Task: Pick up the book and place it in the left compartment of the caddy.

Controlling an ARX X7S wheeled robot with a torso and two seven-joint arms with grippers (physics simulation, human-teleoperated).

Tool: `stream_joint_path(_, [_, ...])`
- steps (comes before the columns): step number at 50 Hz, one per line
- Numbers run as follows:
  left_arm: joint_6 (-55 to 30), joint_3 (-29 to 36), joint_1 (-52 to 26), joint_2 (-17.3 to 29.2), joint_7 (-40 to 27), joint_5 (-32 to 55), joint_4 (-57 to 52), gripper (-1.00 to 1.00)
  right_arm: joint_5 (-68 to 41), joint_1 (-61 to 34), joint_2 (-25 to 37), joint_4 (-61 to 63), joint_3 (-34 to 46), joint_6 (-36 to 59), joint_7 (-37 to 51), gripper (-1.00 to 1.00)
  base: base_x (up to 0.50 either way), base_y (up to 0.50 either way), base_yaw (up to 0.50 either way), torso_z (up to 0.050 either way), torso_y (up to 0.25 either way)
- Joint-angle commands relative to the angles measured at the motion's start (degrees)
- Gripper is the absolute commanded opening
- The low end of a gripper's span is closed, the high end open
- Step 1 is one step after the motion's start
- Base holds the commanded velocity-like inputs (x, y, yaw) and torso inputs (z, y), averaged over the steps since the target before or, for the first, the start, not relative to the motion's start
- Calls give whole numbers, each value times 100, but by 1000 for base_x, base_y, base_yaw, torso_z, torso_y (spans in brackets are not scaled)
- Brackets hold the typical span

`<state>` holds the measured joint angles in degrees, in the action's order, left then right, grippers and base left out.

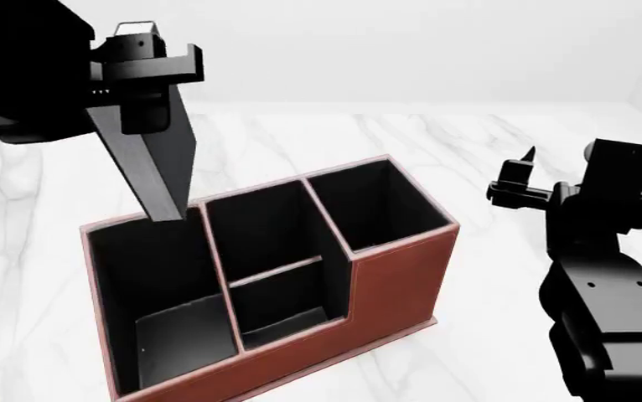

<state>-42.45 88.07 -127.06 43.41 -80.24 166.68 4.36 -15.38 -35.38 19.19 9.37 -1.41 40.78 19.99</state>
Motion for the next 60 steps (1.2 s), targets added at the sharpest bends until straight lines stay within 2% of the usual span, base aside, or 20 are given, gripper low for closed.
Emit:
stream_joint_path(1, [399, 209, -123, -96, -527, 327, 59, -100, -16, -13, -2, 23, 21, 13, 19, 100, 0, 0, 0, 0, 0])
stream_joint_path(35, [872, 796, 361, 221, -537, 219, -1129, -100, -88, -36, -13, 42, 73, 25, 44, 100, 0, 0, 0, 0, 1])
stream_joint_path(46, [955, 908, 585, 377, -316, -214, -1341, -100, -112, -9, -10, 52, 74, 15, 53, 100, 0, 0, 0, 0, 1])
stream_joint_path(60, [1415, 1023, 1303, 639, 312, -914, -1667, -100, -158, 0, 10, 81, 50, 31, 64, 100, 0, 0, 0, 0, 1])
